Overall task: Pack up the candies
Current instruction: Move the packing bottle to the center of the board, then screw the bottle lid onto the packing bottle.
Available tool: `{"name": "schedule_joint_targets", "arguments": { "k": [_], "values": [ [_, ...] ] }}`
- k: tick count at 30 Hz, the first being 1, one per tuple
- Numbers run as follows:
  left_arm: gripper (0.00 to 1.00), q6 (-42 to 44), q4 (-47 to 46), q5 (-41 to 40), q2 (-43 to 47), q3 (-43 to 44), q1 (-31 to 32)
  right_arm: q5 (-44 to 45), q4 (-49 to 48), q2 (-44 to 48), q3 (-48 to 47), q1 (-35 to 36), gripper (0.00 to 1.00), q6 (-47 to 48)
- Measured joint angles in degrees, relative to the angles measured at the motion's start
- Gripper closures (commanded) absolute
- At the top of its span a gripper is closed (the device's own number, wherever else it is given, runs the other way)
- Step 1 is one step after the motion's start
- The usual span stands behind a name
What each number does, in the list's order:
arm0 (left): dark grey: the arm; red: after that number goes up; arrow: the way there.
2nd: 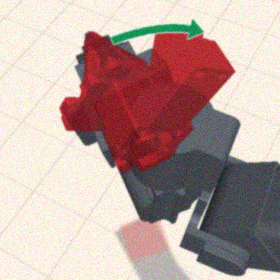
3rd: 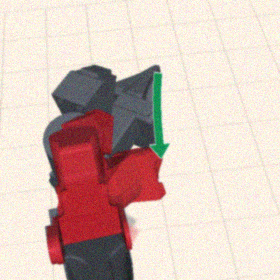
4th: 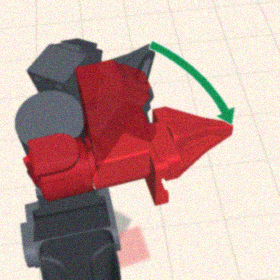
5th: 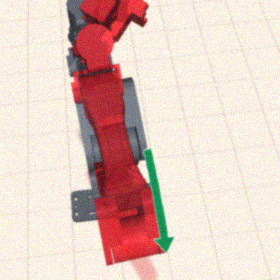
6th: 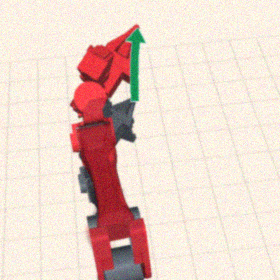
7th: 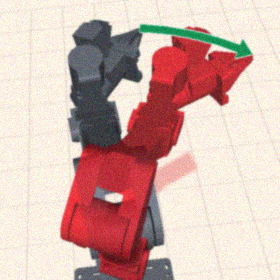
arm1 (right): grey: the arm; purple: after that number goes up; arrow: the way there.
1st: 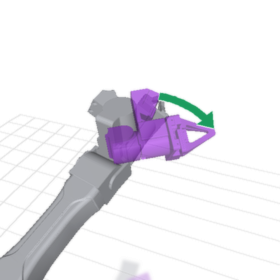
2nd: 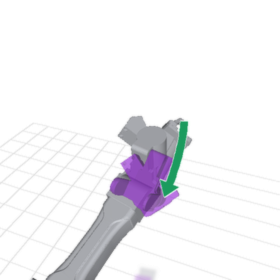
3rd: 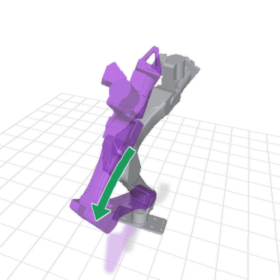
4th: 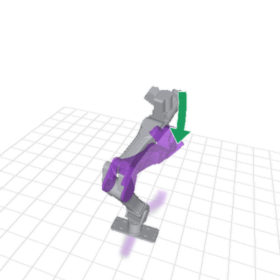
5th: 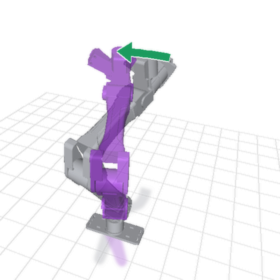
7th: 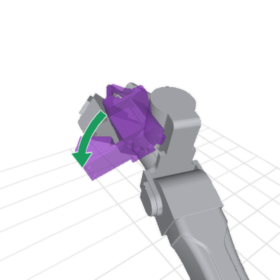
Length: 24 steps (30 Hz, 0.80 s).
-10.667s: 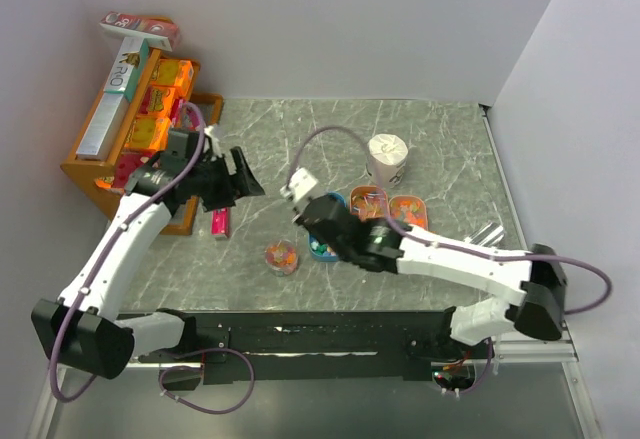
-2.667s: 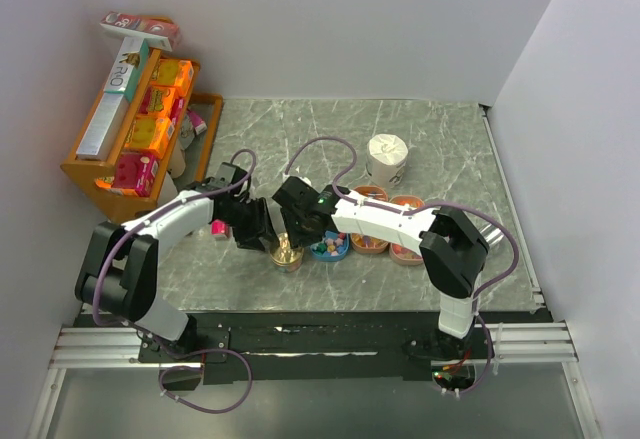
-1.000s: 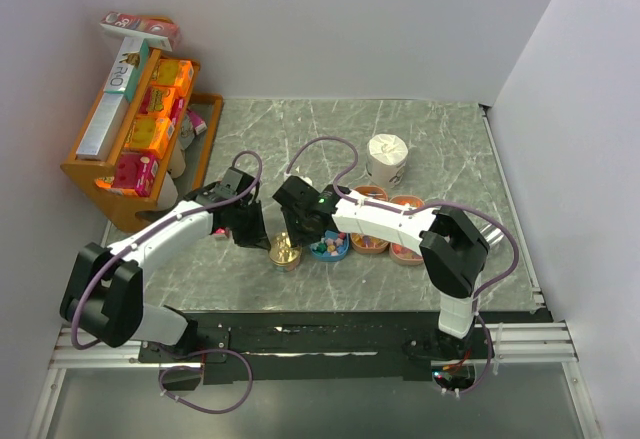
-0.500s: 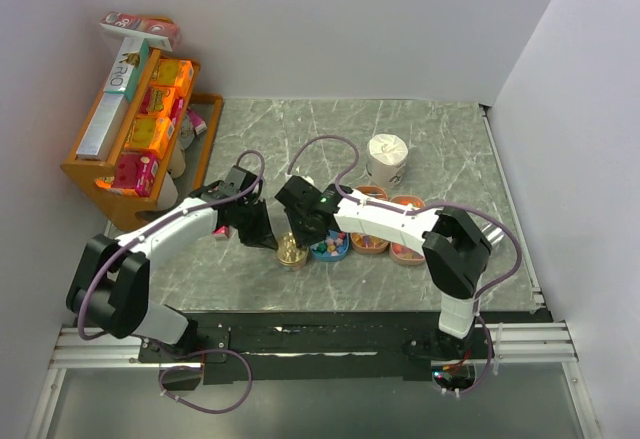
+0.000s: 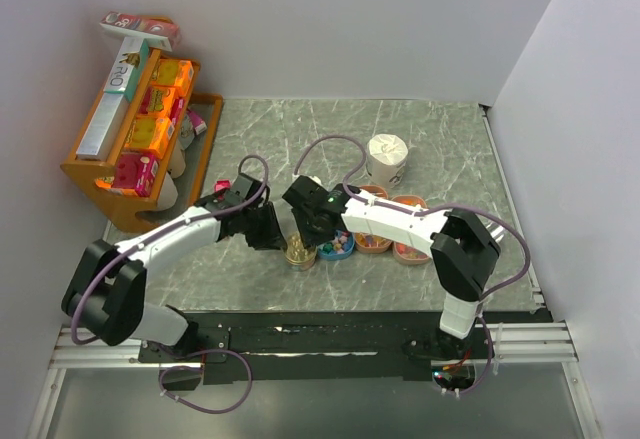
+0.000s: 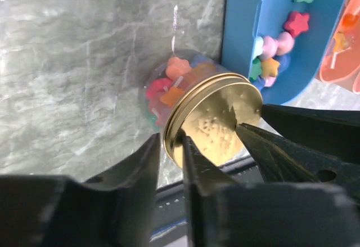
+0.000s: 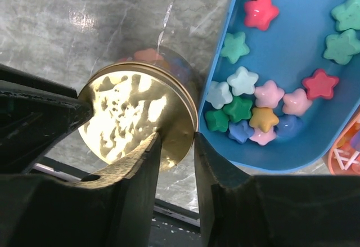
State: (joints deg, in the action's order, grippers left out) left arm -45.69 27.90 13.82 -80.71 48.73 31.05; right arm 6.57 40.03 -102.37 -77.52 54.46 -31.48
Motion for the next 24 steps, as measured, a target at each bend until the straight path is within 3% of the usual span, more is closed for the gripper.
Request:
{"name": "schedule_joint_targets", "arguments": {
  "k": [3,4,7,13,21,24],
  "values": [
    [0.47,-0.6,0.5,-4.7,2.2,-0.7,1.2,-0.4,0.3,0.4,0.1,-0.2,0.6,-0.2],
    [0.31,-0.6,1.2,-6.2,3.2,-1.0,1.4,-0.5,0.8,0.6,0.1,-0.3,0.59,-0.2],
    [0.13,-1.0,3.1,-10.8,7.3,-1.6,1.4,-0.6,2.5,1.7,0.1,-0.6,0.52,-0.4],
    [0.01,-0.9,1.8,-16.2,19.8,-3.5,1.3,-0.7,5.7,6.3,-2.0,-2.9,0.34,-0.6],
    [0.04,-2.2,-1.7,-21.7,37.4,-16.3,2.3,-4.5,6.3,10.1,-3.1,-8.3,0.13,0.0],
    [0.03,-3.9,-1.9,-24.7,40.7,-18.1,2.4,-5.2,6.7,10.2,-3.1,-9.9,0.1,0.5]
  ]
}}
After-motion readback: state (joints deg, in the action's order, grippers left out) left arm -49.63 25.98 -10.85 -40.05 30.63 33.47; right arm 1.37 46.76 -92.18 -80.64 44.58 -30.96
